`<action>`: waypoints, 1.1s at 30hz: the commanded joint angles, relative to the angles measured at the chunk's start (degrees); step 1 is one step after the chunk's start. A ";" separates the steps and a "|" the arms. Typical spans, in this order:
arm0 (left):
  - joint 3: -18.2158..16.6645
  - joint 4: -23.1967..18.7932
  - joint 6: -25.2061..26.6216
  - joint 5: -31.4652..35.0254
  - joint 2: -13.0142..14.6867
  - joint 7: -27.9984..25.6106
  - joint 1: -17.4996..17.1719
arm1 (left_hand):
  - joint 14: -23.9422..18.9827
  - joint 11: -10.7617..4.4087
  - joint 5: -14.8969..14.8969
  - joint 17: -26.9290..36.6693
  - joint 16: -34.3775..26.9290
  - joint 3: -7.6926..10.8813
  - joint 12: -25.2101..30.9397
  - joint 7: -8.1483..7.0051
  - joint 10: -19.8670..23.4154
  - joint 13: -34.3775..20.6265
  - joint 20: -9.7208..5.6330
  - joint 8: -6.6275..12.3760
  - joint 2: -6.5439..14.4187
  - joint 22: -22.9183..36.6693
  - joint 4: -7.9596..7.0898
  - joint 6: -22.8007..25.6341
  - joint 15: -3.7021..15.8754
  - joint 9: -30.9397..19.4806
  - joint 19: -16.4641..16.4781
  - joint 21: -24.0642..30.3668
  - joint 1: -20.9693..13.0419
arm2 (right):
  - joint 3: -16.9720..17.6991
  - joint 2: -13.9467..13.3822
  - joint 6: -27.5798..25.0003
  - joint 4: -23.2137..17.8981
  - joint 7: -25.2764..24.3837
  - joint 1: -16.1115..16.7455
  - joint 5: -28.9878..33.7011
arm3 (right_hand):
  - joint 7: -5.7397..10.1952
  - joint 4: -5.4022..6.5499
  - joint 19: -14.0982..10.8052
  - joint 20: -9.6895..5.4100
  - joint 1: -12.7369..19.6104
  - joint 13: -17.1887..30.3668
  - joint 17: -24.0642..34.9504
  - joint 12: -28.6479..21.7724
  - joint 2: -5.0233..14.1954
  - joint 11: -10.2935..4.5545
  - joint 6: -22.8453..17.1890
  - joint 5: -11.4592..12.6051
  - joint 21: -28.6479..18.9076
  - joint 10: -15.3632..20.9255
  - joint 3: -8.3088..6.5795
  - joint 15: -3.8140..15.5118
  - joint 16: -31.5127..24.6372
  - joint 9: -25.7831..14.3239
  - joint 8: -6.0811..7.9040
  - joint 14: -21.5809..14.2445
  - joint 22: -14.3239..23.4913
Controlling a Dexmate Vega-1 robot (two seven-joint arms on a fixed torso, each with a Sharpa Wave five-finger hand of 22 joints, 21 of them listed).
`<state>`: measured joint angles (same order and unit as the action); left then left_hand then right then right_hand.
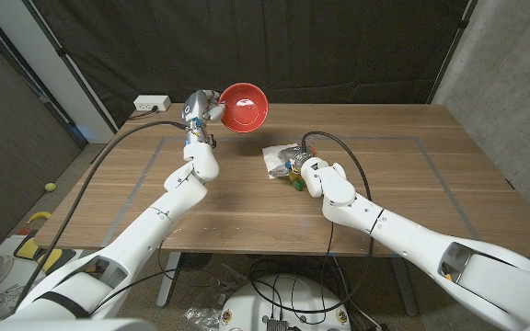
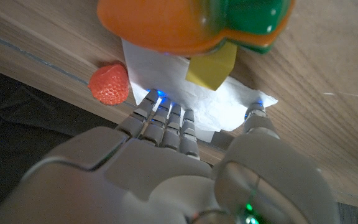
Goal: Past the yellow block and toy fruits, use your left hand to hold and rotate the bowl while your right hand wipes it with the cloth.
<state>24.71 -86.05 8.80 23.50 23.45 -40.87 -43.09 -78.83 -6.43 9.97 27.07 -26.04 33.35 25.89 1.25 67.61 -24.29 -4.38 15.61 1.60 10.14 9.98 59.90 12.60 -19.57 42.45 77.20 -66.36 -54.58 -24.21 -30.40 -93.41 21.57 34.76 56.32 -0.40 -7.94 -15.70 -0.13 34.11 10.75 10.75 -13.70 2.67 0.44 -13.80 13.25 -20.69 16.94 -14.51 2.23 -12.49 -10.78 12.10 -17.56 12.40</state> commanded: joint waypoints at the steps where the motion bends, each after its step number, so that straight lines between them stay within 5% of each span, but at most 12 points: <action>1: -0.28 0.33 -0.55 -0.47 0.17 -0.11 -0.02 | -0.03 -2.48 0.31 0.11 0.37 4.09 -0.04 3.24 -0.35 -0.11 -5.86 -0.10 0.23 0.08 -2.85 4.04 0.27 -0.11 -0.11 0.54 0.14 | 0.13 0.18 0.82 1.15 -1.77 0.31 -0.99 | 1.08 -0.53 -3.32 -1.00 2.20 0.30 0.46 -1.69 0.57 -0.85 -3.63 0.92 -1.84 4.96 -0.82 3.12 -1.31 -0.10 1.01 -5.80 0.15; 8: -0.25 0.38 -0.65 -0.46 0.25 -0.13 0.04 | -0.16 -2.22 0.28 0.18 0.50 4.30 0.12 3.38 -0.23 -0.33 -5.88 -0.18 0.27 0.11 -2.87 4.13 0.26 -0.12 -0.16 0.64 0.27 | 0.06 0.13 1.46 1.57 -2.93 0.55 -1.21 | 3.69 -1.10 -7.98 -2.74 7.55 0.33 1.56 -4.96 2.50 -2.35 -15.93 1.95 -5.95 18.23 -2.36 8.58 -5.04 0.04 3.60 -19.96 1.19; 12: -0.27 0.22 -0.44 -0.43 0.37 0.04 -0.01 | -0.23 -2.06 0.26 0.23 0.57 4.42 0.16 3.59 -0.11 -0.31 -5.91 -0.22 0.29 0.13 -2.88 4.20 0.23 -0.14 -0.16 0.72 0.35 | 0.34 -0.16 2.43 1.57 -5.44 1.22 -1.49 | 5.00 -1.36 -9.71 -3.75 11.44 0.46 3.88 -6.78 4.09 -3.77 -24.30 1.74 -8.18 26.41 -2.65 10.18 -8.94 0.02 5.42 -25.91 1.81; 17: -0.27 0.20 -0.50 -0.42 0.45 0.06 -0.01 | -0.12 -2.66 0.25 0.26 0.78 4.60 -0.11 2.98 -0.52 -0.17 -5.92 -0.39 0.22 0.13 -2.84 4.03 0.36 -0.13 -0.25 0.78 0.45 | 0.92 -0.16 3.52 2.27 -8.34 1.77 -2.19 | 7.49 -1.85 -11.99 -5.08 20.60 2.73 10.45 -11.20 5.72 -6.48 -38.13 0.23 -13.45 40.78 -2.96 11.17 -17.84 -0.31 8.69 -35.83 3.93; 19: -0.26 0.17 -0.46 -0.37 0.48 0.07 0.00 | -0.07 -2.92 0.25 0.29 0.88 4.69 -0.16 2.58 -0.51 -0.13 -5.90 -0.49 0.22 0.13 -2.87 3.94 0.40 -0.09 -0.34 0.78 0.54 | 1.07 -0.23 3.59 2.37 -8.70 1.89 -2.36 | 7.77 -1.87 -12.19 -5.66 23.51 4.03 13.15 -13.27 5.89 -6.28 -41.58 -0.36 -15.33 45.50 -2.78 11.30 -20.75 -0.68 9.79 -38.32 4.84; 25: -0.28 -0.19 -0.09 -0.42 0.64 0.53 -0.10 | -0.23 -2.31 0.22 0.40 0.99 4.88 -0.09 3.13 -0.45 -0.25 -5.96 -0.52 0.26 0.16 -2.92 4.19 0.31 -0.04 -0.45 0.89 0.74 | 3.62 -0.91 6.05 1.55 -15.11 4.27 -5.37 | 7.03 -1.56 -12.63 -5.93 25.60 5.63 16.16 -14.59 5.78 -5.66 -43.87 -0.90 -17.49 47.65 -2.14 11.18 -23.52 -0.97 10.49 -39.82 5.83; 33: 0.12 -0.01 0.22 -0.43 0.61 1.25 -0.01 | -0.26 -2.23 0.21 0.49 1.18 5.10 -0.19 3.13 -0.39 -0.05 -5.97 -0.71 0.26 0.17 -2.97 3.85 0.29 -0.18 -0.54 1.02 0.98 | 9.19 -0.34 12.06 1.25 -32.31 9.67 -11.93 | 6.68 -1.25 -12.65 -6.13 26.55 6.60 17.38 -15.34 6.10 -5.65 -45.13 -0.91 -18.57 48.75 -2.07 11.20 -24.32 -1.06 10.88 -40.31 6.17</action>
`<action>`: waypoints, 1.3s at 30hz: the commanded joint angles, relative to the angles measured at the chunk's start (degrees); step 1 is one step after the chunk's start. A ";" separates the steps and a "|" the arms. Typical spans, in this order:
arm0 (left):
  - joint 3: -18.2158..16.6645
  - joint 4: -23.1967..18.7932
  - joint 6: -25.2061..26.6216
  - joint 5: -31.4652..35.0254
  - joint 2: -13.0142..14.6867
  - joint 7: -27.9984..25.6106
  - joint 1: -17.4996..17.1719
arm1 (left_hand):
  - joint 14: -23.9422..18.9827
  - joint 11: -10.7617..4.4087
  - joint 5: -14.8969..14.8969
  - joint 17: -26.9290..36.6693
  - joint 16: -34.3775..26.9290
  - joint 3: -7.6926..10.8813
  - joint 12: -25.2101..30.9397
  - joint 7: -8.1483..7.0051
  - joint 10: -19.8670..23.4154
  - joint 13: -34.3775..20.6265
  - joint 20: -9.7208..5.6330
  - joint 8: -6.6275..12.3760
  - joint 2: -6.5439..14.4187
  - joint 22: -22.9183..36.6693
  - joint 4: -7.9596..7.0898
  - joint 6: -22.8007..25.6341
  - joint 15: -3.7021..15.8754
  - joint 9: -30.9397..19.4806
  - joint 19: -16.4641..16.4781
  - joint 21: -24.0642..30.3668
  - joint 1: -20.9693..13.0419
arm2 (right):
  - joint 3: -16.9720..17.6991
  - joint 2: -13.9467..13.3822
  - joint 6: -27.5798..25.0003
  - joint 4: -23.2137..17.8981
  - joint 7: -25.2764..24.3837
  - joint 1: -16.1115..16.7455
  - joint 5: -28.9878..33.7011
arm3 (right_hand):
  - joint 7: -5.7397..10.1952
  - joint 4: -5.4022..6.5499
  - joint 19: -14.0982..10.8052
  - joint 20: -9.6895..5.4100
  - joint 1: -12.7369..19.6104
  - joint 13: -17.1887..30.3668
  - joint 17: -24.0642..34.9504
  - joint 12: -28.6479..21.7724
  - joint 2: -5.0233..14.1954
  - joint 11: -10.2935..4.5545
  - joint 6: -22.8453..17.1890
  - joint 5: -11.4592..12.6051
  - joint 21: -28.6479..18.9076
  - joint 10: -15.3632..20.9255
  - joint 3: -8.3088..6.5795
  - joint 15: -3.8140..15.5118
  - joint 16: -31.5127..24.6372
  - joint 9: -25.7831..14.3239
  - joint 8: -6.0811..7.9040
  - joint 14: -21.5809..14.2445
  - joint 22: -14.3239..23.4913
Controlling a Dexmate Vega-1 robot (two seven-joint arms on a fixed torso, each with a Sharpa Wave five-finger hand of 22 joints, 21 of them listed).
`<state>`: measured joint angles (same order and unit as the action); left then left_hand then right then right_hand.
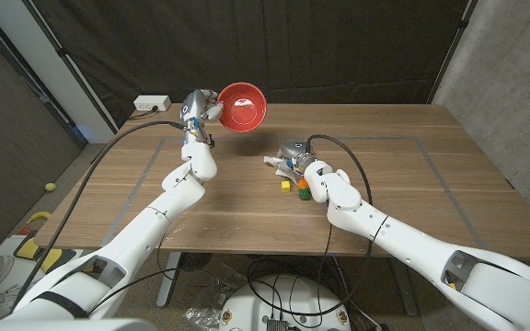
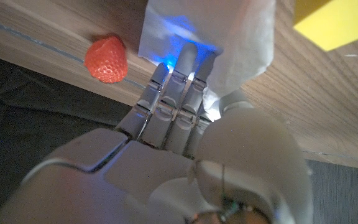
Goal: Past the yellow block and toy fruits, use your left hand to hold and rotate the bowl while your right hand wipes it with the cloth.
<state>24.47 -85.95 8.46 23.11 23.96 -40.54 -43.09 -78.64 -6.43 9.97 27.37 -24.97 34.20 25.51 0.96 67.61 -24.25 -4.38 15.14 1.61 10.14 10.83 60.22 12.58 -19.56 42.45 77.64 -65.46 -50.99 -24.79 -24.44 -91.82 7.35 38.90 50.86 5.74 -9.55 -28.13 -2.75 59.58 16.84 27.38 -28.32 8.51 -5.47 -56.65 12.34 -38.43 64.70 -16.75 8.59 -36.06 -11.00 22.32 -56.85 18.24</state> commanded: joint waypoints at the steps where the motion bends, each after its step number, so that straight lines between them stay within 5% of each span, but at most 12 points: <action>1: 0.40 -0.07 0.54 -0.04 0.09 0.97 0.01 | -0.45 -2.28 0.21 0.20 0.13 4.27 0.24 3.42 -0.30 -0.10 -5.97 -0.23 0.25 0.17 -3.82 3.60 0.32 -0.17 -0.54 0.59 0.08 | 6.04 0.45 6.64 -0.18 -20.09 6.01 -6.91 | 0.25 0.41 -0.15 -3.59 1.18 0.68 0.99 -0.82 0.25 0.06 -2.77 0.01 -0.96 1.11 0.25 4.80 -0.94 -0.96 0.90 -1.16 0.35; 9: 0.44 -0.19 0.72 -0.23 0.06 1.28 -0.11 | -0.71 -1.66 0.19 0.32 0.22 4.55 0.22 3.77 -0.07 0.10 -6.01 -0.22 0.29 0.18 -3.81 3.76 0.27 -0.35 -0.52 0.80 0.25 | 11.60 4.05 14.76 2.88 -33.94 9.70 -16.84 | -0.11 0.54 -0.06 -3.92 2.15 1.94 2.64 -1.69 0.11 0.19 -3.33 0.13 -2.03 2.12 0.62 4.82 -2.20 -1.90 1.63 -2.02 0.55; 16: 0.30 -0.33 0.95 -0.65 0.17 1.84 -0.30 | -0.98 -1.52 0.17 0.44 0.19 4.75 0.33 4.30 0.17 0.13 -6.06 -0.07 0.33 0.20 -3.79 4.21 0.21 -0.53 -0.46 0.98 0.35 | 15.59 7.08 20.23 5.84 -39.06 10.96 -25.58 | -0.68 0.78 0.01 -3.63 2.67 2.96 3.63 -2.15 0.21 0.64 -3.16 0.32 -2.92 2.33 0.82 4.75 -2.60 -2.55 1.94 -2.04 0.74; 28: -1.02 -0.72 0.22 -5.19 -0.37 5.25 -0.42 | -0.92 -1.44 0.17 0.61 0.32 5.23 0.55 4.58 0.18 -0.17 -6.12 -0.21 0.27 0.17 -3.51 3.97 0.28 -0.93 -0.41 1.25 0.27 | 19.37 10.20 24.06 7.42 -40.14 12.09 -35.74 | -1.43 0.83 -0.49 -3.03 3.67 4.38 5.14 -2.81 0.25 0.88 -3.20 0.46 -4.60 2.78 1.06 4.77 -3.43 -3.39 2.43 -2.52 1.05; 39: -2.23 -1.20 0.73 -12.14 -0.16 11.92 -0.35 | -0.88 -1.26 0.15 0.76 0.42 5.60 0.62 4.72 0.06 -0.30 -6.12 -0.35 0.31 0.16 -3.35 3.95 0.28 -1.08 -0.41 1.44 0.19 | 23.98 14.43 31.09 10.46 -36.37 12.60 -49.53 | -2.17 0.91 -1.27 -2.75 4.47 5.49 6.28 -3.33 0.29 1.07 -3.28 0.54 -6.67 3.26 1.19 4.60 -4.14 -3.61 2.51 -3.31 1.96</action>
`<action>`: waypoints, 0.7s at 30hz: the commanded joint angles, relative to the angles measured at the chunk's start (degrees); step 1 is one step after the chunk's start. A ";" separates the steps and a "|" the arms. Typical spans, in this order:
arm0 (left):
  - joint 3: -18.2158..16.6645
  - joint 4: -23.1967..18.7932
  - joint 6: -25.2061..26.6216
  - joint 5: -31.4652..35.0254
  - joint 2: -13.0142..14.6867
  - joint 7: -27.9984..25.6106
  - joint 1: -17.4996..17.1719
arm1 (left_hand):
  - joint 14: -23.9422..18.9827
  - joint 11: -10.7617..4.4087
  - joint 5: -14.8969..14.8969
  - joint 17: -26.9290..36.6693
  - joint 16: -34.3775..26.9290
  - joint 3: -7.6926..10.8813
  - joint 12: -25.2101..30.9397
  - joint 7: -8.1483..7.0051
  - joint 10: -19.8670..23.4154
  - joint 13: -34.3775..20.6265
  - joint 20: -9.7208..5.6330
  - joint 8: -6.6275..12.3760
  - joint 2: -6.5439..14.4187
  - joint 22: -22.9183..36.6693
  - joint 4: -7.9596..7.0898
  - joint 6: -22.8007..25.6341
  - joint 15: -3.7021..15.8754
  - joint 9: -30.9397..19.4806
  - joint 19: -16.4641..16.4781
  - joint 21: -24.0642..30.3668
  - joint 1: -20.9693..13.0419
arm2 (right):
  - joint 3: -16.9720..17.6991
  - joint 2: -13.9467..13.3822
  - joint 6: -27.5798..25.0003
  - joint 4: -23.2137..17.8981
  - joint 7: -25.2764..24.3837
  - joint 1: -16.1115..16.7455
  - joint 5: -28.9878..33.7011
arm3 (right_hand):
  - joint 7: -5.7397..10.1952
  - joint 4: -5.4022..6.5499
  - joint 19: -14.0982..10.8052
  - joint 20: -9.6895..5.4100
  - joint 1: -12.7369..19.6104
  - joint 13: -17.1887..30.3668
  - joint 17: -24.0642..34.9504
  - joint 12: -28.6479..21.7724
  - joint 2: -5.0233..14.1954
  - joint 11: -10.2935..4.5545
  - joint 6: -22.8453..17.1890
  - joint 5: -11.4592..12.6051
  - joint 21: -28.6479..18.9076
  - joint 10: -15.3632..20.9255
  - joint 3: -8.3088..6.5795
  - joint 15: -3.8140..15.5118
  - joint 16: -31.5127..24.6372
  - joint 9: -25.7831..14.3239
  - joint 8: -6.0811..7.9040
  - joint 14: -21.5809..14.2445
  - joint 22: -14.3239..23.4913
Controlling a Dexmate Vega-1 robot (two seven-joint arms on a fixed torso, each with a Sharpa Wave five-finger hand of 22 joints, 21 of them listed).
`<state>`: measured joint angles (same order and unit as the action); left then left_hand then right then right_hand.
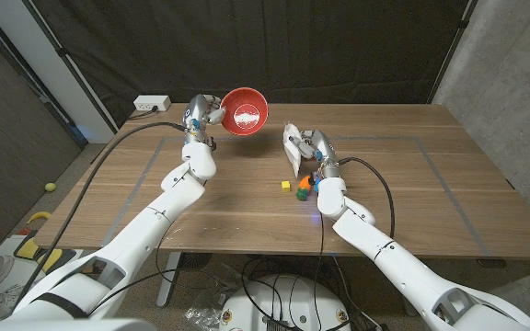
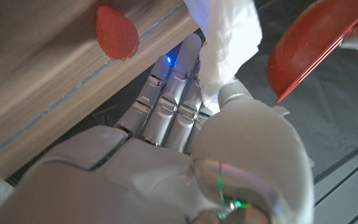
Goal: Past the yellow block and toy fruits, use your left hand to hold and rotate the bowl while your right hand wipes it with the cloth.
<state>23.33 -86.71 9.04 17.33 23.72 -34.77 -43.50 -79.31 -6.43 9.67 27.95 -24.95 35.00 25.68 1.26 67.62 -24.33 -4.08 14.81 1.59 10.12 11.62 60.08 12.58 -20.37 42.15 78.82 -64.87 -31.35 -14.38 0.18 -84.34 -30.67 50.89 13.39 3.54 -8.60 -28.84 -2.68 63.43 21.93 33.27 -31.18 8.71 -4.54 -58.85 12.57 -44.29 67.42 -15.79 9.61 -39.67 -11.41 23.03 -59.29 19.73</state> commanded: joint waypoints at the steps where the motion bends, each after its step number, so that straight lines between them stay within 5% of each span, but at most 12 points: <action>1: -1.05 -0.47 0.36 -6.84 0.19 6.83 0.16 | -0.23 -1.24 0.46 0.19 0.40 4.83 0.47 4.35 0.06 -0.24 -6.43 -0.02 0.33 0.18 -4.12 4.14 0.28 -0.28 -0.10 0.28 -0.41 | 4.51 4.45 6.60 3.04 1.12 0.61 -12.29 | -0.09 -0.05 -0.57 -2.80 0.71 0.50 0.46 -0.48 0.09 0.13 -1.04 0.32 -1.01 0.55 0.22 3.62 -0.53 -3.20 1.78 -0.89 0.58; 21: 2.82 -0.87 10.29 -12.07 3.10 21.34 5.66 | -1.14 -0.57 0.28 0.66 -0.15 5.38 0.89 5.05 1.07 -0.09 -6.28 -0.35 0.22 0.21 -3.62 5.30 0.25 0.19 0.40 1.01 -0.77 | 5.68 8.04 15.50 3.89 -2.73 0.79 -15.52 | -0.82 0.14 -0.55 -3.54 1.53 2.11 0.94 -0.77 0.01 0.87 -1.37 0.28 -3.89 0.44 0.39 3.60 -0.09 -2.83 1.38 -1.32 1.56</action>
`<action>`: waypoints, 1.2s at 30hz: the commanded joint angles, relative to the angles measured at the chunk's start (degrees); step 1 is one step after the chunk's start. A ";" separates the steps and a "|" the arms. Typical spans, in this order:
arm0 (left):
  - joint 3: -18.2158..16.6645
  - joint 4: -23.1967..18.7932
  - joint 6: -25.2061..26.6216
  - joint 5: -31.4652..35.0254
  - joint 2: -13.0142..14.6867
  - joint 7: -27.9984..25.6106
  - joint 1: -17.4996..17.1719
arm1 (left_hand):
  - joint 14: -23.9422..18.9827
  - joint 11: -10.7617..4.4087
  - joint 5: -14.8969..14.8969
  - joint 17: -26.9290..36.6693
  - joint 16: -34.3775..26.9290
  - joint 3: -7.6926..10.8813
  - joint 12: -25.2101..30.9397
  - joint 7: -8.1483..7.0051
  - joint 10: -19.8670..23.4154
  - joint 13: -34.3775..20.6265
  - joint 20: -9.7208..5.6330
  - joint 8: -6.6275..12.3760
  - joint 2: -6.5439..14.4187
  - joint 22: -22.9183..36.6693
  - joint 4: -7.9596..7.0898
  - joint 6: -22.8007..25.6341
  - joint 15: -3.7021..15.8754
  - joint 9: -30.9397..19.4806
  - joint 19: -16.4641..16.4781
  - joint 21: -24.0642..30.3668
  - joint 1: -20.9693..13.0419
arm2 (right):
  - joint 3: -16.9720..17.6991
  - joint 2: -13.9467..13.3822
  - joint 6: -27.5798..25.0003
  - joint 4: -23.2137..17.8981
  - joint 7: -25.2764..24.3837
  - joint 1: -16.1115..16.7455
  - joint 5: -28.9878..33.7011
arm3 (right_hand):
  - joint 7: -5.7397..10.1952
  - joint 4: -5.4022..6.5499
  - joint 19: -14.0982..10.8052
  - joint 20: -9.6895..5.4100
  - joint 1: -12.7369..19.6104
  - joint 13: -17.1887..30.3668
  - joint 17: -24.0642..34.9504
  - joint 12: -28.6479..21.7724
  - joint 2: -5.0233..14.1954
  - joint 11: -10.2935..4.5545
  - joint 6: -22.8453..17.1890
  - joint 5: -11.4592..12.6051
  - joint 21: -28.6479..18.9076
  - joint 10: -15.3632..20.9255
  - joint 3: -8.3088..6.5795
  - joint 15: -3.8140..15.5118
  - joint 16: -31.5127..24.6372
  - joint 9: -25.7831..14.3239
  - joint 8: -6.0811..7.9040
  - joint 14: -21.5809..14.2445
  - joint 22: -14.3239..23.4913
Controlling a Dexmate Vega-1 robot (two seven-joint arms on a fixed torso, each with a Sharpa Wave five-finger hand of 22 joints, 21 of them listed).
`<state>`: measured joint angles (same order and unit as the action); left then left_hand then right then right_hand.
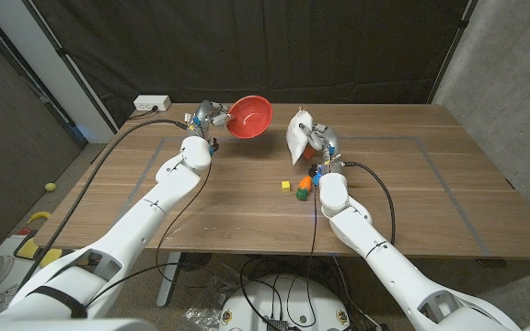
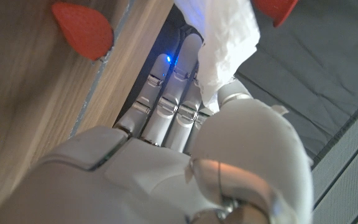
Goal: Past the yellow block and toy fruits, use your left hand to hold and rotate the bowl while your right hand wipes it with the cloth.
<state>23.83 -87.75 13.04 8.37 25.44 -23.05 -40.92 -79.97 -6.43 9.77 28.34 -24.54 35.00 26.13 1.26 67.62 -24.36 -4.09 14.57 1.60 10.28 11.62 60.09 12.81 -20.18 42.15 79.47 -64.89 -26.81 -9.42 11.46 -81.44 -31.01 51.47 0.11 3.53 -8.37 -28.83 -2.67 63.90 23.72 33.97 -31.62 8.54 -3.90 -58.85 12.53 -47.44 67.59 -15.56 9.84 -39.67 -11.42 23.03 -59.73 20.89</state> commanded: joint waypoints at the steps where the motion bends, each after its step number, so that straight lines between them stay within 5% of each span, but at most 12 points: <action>1: 2.32 0.40 6.31 -3.66 1.41 10.38 3.33 | -0.50 -0.54 0.17 0.28 -0.59 5.39 0.48 5.06 1.10 -0.10 -6.27 -0.12 0.19 0.05 -3.62 5.32 0.01 0.00 0.43 0.39 -0.73 | 1.14 3.44 4.15 1.12 -3.24 0.21 -1.92 | -0.83 -0.09 -0.55 -3.53 1.09 0.38 0.27 -0.34 0.17 0.20 -1.50 0.31 -0.84 0.27 0.17 3.37 -0.13 -2.81 1.40 -0.99 0.45; 7: 2.58 1.03 6.67 -5.44 1.85 13.00 4.36 | -0.58 -0.43 0.14 0.39 -0.76 5.50 0.60 4.93 1.19 -0.21 -6.29 -0.16 0.10 0.02 -3.61 5.38 -0.02 -0.10 0.47 0.51 -0.67 | 0.51 4.25 3.18 1.67 -6.10 -0.13 0.27 | -1.01 -0.11 -0.86 -4.02 1.34 0.11 0.09 -0.01 0.07 0.58 -1.96 0.26 -2.06 0.39 0.26 3.41 0.20 -2.49 1.24 -1.16 1.02; 20: 2.01 0.97 6.46 -8.37 2.12 14.52 4.55 | -0.33 -0.22 0.15 0.59 -0.88 5.83 0.75 4.97 0.98 -0.55 -6.32 -0.38 -0.08 -0.02 -3.35 4.93 0.11 -0.44 0.47 0.69 -0.90 | -0.88 5.85 2.74 5.03 -3.99 -2.05 -0.94 | -1.55 -0.50 -1.05 -4.34 2.40 -0.90 -0.40 0.88 -0.32 1.66 -2.84 0.07 -4.78 0.87 0.26 3.34 1.11 -1.68 0.55 -1.65 2.28; 28: 1.29 2.03 5.64 -11.30 1.82 15.59 4.74 | -0.23 -0.38 0.15 0.79 -0.97 6.10 0.81 5.00 0.78 -0.73 -6.39 -0.60 -0.14 -0.03 -3.19 4.61 0.15 -0.64 0.41 0.84 -1.13 | -1.44 7.23 5.08 7.15 0.45 -2.58 -4.39 | -2.09 -0.51 -0.98 -4.77 2.69 -1.00 -0.55 1.04 -0.46 1.97 -3.45 0.00 -6.19 1.19 0.26 3.29 1.53 -1.29 0.20 -2.21 2.93; 36: 1.38 2.16 6.03 -12.80 2.17 16.38 5.01 | -0.11 -0.57 0.11 0.76 -0.88 6.27 0.68 3.78 0.55 -0.57 -6.39 -1.26 -0.23 -0.01 -3.18 3.54 0.18 -0.55 0.33 1.04 -1.21 | -3.20 6.98 7.74 9.16 3.74 -4.40 -3.53 | -1.75 -0.11 0.16 -6.71 2.29 -1.35 -1.27 1.98 -0.91 1.86 -3.97 -0.12 -7.15 0.28 0.59 3.20 3.33 -0.75 -0.45 -1.33 2.71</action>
<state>25.38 -85.98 19.01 -1.98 27.37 -8.04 -36.25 -80.03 -6.14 9.44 29.11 -25.28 36.57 26.57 1.36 67.91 -24.95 -4.30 13.64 0.78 10.13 11.78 60.19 12.66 -20.63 42.36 80.11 -65.72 -28.33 -2.83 16.40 -74.77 -31.26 48.83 -3.08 1.80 -8.68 -29.31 -2.79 65.93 22.34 32.79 -29.86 7.86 -1.85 -60.57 12.34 -54.00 68.28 -15.23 10.55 -36.80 -11.41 22.99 -61.29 23.53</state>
